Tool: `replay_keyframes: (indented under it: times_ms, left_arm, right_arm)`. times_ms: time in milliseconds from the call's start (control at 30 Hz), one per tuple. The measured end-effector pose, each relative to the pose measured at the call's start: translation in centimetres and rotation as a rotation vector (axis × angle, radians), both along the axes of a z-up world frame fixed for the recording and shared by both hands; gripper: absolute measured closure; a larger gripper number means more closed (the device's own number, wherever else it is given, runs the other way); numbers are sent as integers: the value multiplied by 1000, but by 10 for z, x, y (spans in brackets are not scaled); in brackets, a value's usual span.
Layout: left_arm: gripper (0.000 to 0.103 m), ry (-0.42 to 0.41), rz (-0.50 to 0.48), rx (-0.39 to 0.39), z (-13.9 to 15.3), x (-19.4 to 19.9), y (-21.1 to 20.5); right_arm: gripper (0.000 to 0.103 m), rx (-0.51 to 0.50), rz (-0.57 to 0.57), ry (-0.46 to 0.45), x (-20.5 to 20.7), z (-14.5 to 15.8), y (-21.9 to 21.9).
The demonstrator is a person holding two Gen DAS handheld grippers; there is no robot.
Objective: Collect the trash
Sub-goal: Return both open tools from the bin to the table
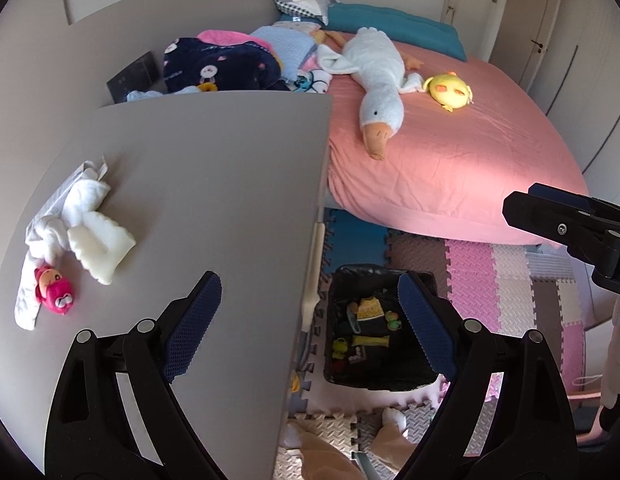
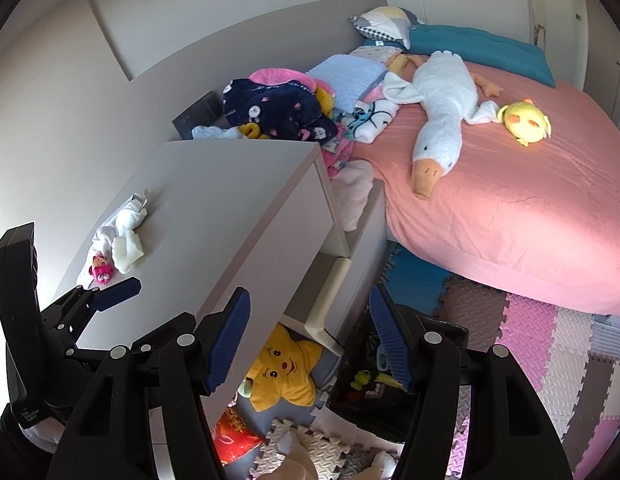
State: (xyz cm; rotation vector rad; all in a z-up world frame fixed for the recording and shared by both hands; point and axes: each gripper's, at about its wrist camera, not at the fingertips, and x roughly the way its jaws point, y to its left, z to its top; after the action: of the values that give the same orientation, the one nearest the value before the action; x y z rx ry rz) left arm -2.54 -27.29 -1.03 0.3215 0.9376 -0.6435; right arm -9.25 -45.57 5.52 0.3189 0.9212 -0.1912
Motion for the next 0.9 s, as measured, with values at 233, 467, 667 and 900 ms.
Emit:
replay_keyframes:
  times_ms: [233, 467, 667, 900]
  left_arm:
    - [16, -2, 113, 0, -2, 15, 49]
    - [16, -3, 206, 1, -3, 28, 94]
    - [16, -4, 262, 8, -5, 37, 122]
    - [16, -5, 360, -30, -7, 56, 155]
  right_arm:
    - [40, 1, 96, 16, 30, -6, 40]
    - [40, 4, 175, 28, 55, -13, 77]
    - [40, 15, 224, 31, 73, -17, 102]
    - [40, 21, 260, 32, 95, -22, 124]
